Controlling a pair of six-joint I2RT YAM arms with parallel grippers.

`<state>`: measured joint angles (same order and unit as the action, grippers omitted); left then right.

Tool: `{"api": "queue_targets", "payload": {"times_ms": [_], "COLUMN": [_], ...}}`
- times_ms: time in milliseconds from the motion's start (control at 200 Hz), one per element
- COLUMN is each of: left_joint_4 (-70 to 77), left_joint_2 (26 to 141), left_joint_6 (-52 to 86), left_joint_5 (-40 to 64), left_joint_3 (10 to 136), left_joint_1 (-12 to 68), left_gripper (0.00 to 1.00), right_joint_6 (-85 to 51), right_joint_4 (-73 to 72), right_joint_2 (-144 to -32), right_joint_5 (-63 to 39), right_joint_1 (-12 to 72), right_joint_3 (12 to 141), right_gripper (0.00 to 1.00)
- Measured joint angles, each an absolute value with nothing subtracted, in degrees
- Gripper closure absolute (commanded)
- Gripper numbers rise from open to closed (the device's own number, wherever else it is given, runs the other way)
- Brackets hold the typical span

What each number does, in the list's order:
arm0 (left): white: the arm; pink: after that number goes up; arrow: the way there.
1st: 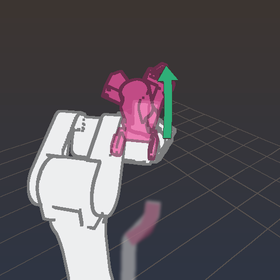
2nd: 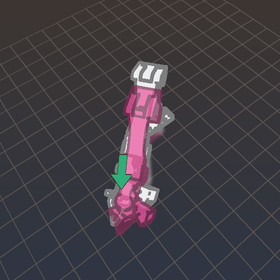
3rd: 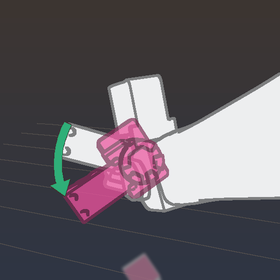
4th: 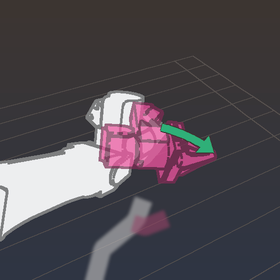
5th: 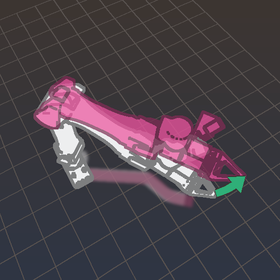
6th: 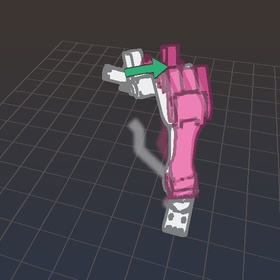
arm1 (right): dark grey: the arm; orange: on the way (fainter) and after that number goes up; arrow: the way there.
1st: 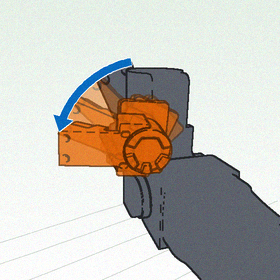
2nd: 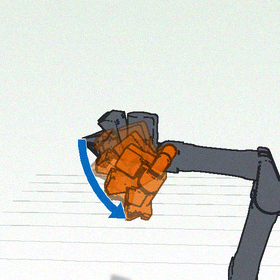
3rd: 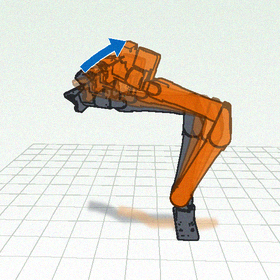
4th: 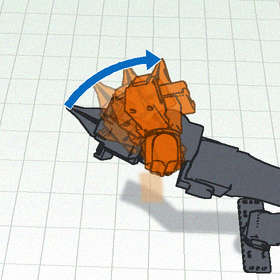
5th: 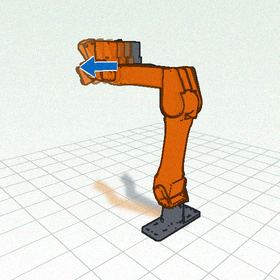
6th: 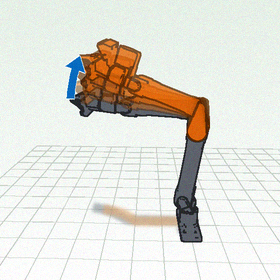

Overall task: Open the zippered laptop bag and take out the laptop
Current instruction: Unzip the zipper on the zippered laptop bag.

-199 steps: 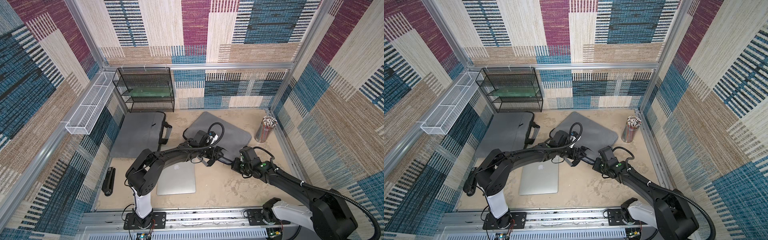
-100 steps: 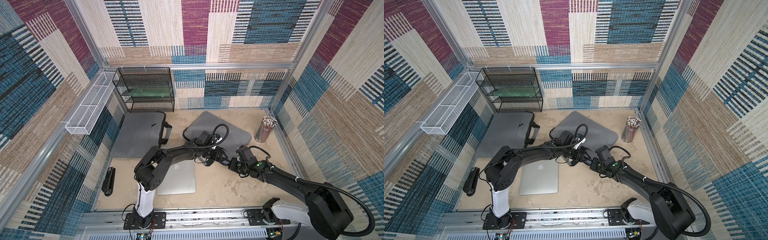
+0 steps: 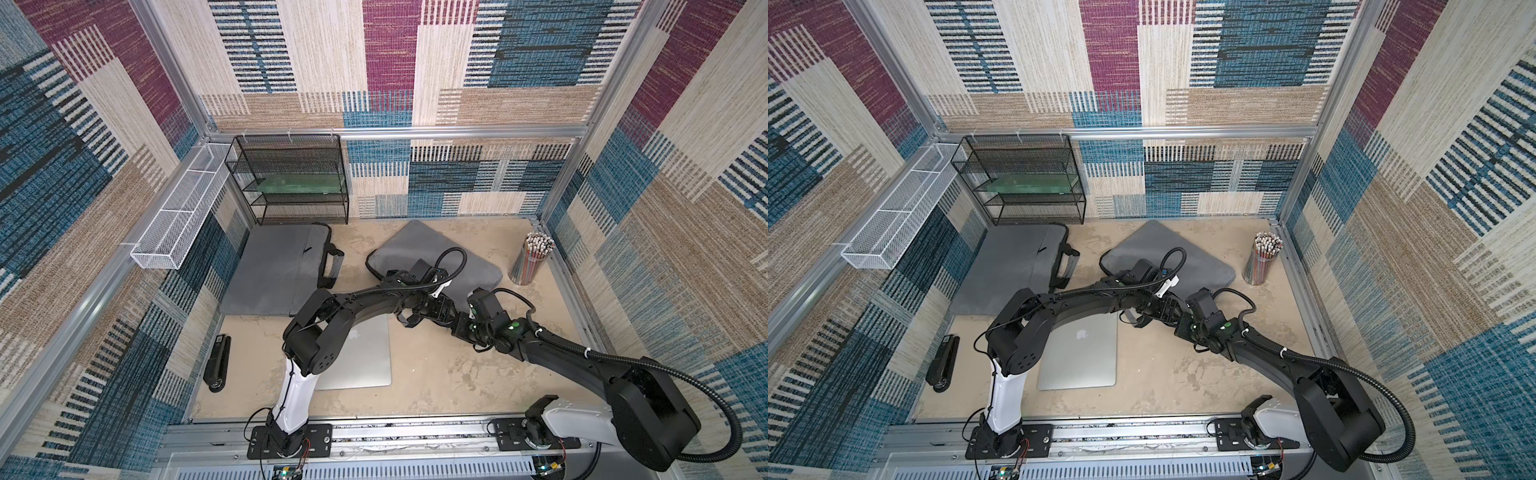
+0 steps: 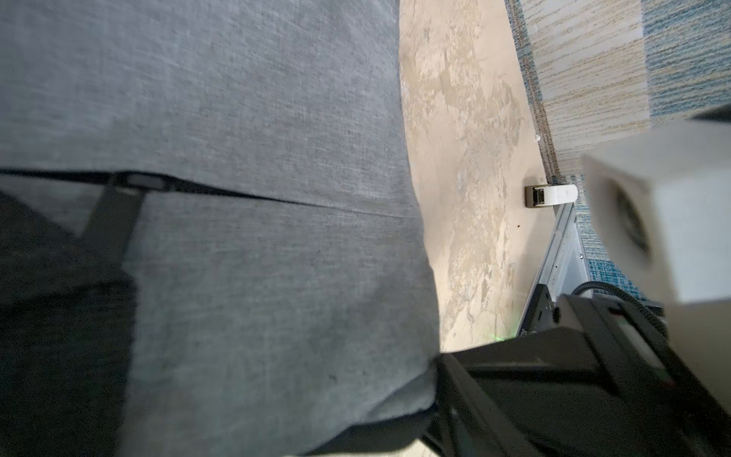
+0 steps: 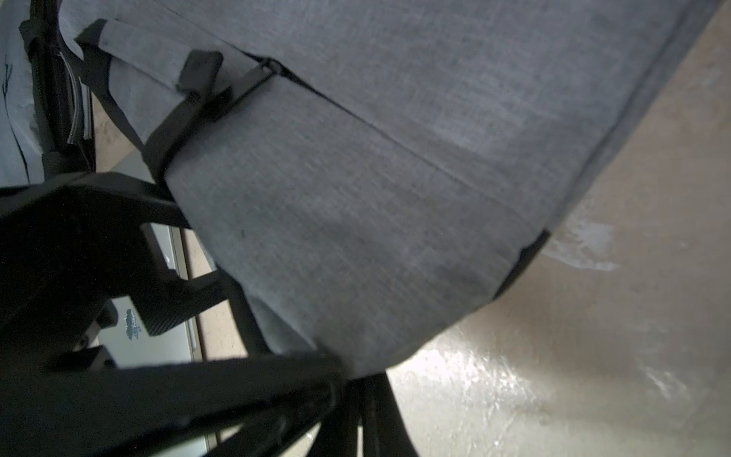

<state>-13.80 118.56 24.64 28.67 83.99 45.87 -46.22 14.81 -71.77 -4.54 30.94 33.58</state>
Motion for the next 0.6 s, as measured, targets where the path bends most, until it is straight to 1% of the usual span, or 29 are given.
{"api": "queue_targets", "payload": {"times_ms": [60, 80, 160, 215, 336, 601], "left_joint_4": [-14.2, -14.3, -14.4, -14.5, -14.5, -13.5], "left_joint_2": [118.7, 118.7, 118.8, 118.8, 118.8, 118.0], "left_joint_6": [24.7, 24.7, 24.7, 24.8, 24.9, 24.5], "left_joint_5": [28.7, 28.7, 28.8, 28.8, 28.8, 29.1], "left_joint_3": [84.3, 84.4, 84.6, 84.6, 84.6, 84.1], "left_joint_1": [45.9, 46.0, 46.0, 46.0, 45.9, 45.9], "left_gripper": [0.57, 0.62, 0.83, 1.00, 1.00, 1.00], "right_joint_6": [-46.2, -46.2, -46.2, -46.2, -45.8, -43.2], "right_joint_4": [14.8, 14.8, 14.9, 14.9, 15.5, 17.6], "right_joint_2": [-71.9, -71.9, -71.9, -71.9, -71.6, -69.2], "right_joint_5": [-4.5, -4.5, -4.5, -4.3, -3.8, -5.0], "right_joint_1": [30.9, 30.9, 30.9, 30.8, 30.0, 25.0], "right_joint_3": [33.6, 33.6, 33.6, 33.6, 33.7, 33.0], "right_gripper": [1.00, 1.00, 1.00, 1.00, 1.00, 1.00]}}
